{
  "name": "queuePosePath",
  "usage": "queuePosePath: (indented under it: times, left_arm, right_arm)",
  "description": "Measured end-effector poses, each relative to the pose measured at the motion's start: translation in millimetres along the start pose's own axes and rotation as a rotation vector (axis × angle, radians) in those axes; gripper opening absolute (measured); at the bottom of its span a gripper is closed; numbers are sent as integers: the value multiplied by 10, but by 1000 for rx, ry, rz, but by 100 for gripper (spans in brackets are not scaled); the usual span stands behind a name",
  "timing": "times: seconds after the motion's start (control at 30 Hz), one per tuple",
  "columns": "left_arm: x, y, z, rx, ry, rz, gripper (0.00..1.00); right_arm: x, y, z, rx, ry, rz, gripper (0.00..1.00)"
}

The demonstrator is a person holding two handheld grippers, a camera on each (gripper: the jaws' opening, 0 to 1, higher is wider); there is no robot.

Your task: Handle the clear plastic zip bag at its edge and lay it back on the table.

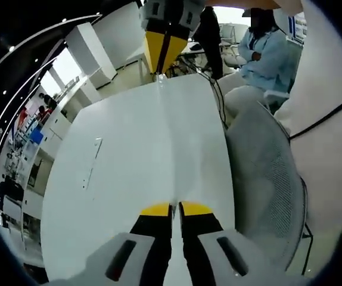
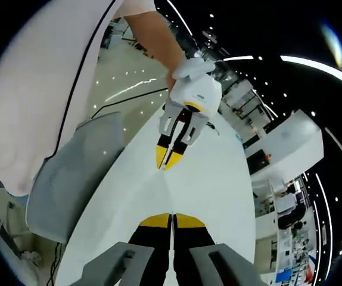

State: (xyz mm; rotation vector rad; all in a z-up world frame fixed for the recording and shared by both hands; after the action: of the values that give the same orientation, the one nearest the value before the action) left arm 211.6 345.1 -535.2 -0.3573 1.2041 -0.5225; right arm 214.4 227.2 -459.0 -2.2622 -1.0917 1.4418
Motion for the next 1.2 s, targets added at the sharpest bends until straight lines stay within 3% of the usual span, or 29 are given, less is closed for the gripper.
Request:
queuePosePath:
  times: [0.3, 0.87, 1.03, 1.2]
  left_arm:
    - [53, -3, -3, -5, 8, 15, 8]
    - [79, -10, -54, 1, 32, 18, 0]
    - [96, -12, -72, -28, 33, 18, 8]
    - [116, -2, -95, -27, 43, 16, 6]
  right_arm:
    - [-17, -3, 5, -11, -2, 4, 0]
    - [-31, -38, 1, -18, 4, -2, 0]
    - [-36, -39, 0, -18, 4, -1, 0]
    - [-42, -61, -6, -25, 5, -3, 0]
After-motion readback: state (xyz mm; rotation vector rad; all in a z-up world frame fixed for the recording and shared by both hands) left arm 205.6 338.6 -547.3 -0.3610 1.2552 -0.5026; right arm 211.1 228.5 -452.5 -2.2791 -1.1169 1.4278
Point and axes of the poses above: the point that each gripper's makers call its tool centre point, and the gripper's own axes: x roughly forward along the fingers, z roughly to its left, y roughly out of its underside, the point moved 2 cm from there along -x, roughly backward along the fingers, and after that the axes turned 9 degrees about x, right-handed, at the moved point
